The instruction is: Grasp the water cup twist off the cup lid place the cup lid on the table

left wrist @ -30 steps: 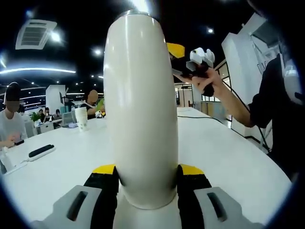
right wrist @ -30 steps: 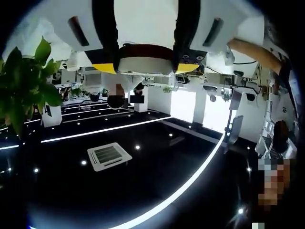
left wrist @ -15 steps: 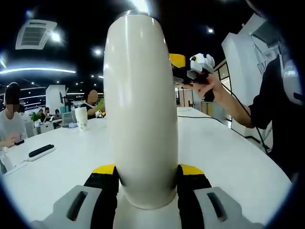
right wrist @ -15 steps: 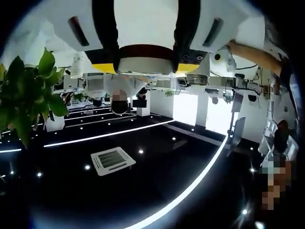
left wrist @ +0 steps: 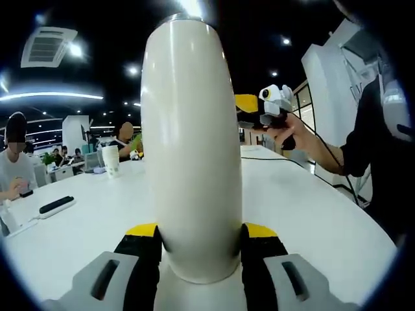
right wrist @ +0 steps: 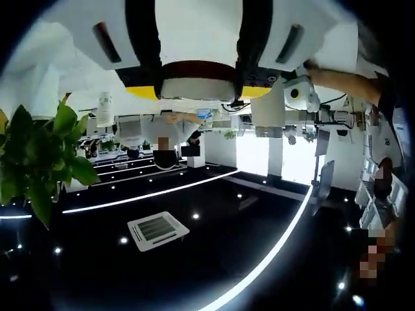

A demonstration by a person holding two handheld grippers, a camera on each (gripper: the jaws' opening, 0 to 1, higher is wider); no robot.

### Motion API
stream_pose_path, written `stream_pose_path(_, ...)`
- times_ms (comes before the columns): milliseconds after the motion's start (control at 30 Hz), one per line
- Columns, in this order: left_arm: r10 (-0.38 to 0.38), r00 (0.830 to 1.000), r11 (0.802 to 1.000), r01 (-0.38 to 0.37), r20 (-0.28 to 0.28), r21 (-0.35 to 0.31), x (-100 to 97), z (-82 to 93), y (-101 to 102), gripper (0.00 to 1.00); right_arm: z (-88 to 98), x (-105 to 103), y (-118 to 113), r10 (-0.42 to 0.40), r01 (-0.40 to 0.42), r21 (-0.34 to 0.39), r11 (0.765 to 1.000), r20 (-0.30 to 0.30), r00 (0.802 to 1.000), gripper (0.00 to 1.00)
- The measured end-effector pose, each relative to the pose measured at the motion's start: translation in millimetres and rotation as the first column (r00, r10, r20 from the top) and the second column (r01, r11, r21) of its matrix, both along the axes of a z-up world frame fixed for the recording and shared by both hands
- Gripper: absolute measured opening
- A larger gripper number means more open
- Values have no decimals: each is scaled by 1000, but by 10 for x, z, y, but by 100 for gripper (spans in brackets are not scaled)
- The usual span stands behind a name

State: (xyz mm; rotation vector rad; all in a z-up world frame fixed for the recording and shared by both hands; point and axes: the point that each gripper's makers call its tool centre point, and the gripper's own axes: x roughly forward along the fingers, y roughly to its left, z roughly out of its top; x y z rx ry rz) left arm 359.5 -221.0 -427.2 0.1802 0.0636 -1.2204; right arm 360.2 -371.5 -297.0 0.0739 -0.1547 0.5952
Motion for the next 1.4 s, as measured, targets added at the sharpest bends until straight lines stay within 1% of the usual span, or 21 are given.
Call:
stream_pose_path(333, 2, 1000, 1000, -2, 1, 0, 9, 6, 3, 49, -181, 23, -126, -21, 20, -3, 1000, -35, 999, 47)
stream_pose_path(400, 2, 1000, 1000, -2, 1, 1, 22, 3, 7, 49, -213, 14, -118, -15, 14, -14, 1000, -37, 999, 47)
stream_pose_path(600, 3, 1000, 1000, -3, 2, 1, -38, 3, -3, 49, -296, 3, -132, -14, 12, -26, 1000, -54, 998, 47)
stream_pose_path(700, 3, 1000, 1000, -3, 1, 1, -13, 3, 6, 49, -314, 1, -160, -17, 16, -23, 1000, -60, 998, 47)
stream_pose_path(867, 3, 1000, 1000, -3, 1, 1, 29, -2, 19, 49, -367, -25, -178, -27, 24, -42, 999, -65, 998, 47)
stream_pose_path(1067, 3, 1000, 1000, -3, 2, 1, 57, -10, 28, 49, -520, -53, -199, -24, 16, -77, 997, -98, 995, 47)
stream_pose_path(1400, 3, 1000, 1000, -3, 2, 1, 64, -13, 33, 49, -626, -81, -200, -15, 5, -83, 997, -126, 992, 47)
